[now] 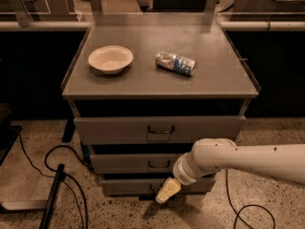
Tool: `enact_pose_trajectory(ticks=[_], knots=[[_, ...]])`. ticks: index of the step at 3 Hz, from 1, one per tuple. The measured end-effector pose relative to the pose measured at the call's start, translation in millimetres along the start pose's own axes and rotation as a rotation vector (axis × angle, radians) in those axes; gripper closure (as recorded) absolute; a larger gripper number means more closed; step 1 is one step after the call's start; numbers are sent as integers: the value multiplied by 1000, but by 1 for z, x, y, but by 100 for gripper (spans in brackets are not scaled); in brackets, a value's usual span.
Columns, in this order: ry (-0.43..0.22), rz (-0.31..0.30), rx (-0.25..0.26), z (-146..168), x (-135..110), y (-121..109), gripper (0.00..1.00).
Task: Open middle drawer
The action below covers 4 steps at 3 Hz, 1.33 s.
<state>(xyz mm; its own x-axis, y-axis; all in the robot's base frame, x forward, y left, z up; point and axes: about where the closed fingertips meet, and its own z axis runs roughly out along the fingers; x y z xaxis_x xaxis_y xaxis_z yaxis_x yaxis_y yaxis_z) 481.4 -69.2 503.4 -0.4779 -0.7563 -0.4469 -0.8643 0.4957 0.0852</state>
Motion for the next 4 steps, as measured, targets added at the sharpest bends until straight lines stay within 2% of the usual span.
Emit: enact_pose_trajectory(ticks=[1,4], knots=[[-2,9,27,15,-6,-8,0],[-42,59,122,64,-21,-66,0]])
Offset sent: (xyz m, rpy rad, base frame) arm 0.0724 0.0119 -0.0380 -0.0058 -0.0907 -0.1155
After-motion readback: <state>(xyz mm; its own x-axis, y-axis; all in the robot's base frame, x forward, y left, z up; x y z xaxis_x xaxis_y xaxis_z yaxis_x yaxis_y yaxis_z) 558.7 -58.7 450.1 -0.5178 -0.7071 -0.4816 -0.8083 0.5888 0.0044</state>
